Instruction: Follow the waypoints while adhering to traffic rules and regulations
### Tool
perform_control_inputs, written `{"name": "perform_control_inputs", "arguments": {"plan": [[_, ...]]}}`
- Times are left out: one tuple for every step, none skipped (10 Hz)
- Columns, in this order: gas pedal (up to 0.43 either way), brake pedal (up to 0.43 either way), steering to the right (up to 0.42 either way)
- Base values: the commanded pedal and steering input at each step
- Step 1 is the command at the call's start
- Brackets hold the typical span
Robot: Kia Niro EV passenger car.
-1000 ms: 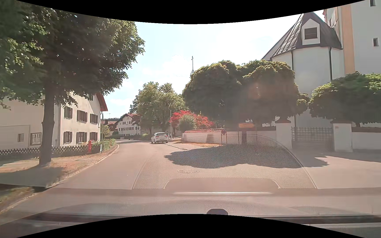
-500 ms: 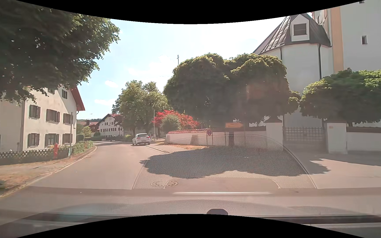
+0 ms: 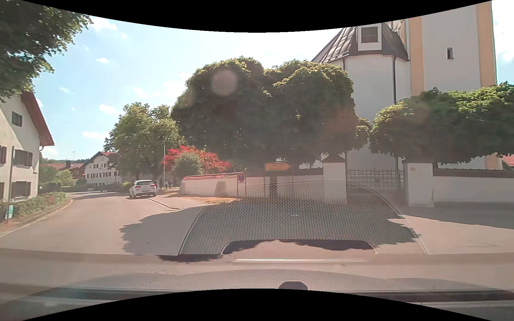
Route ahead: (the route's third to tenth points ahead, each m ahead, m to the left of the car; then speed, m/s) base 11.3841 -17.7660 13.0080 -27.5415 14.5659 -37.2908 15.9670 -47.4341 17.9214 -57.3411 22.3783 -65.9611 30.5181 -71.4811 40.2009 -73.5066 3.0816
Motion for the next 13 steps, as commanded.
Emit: {"name": "perform_control_inputs", "arguments": {"plan": [[0.039, 0.000, 0.497], [0.039, 0.000, 0.504], [0.039, 0.000, 0.510], [0.039, 0.000, 0.517], [0.020, 0.000, 0.524], [0.008, 0.000, 0.531], [0.000, 0.000, 0.538], [0.000, 0.000, 0.542], [0.008, 0.000, 0.548], [0.047, 0.000, 0.553], [0.047, 0.000, 0.556], [0.059, 0.000, 0.557], [0.059, 0.000, 0.558]]}}
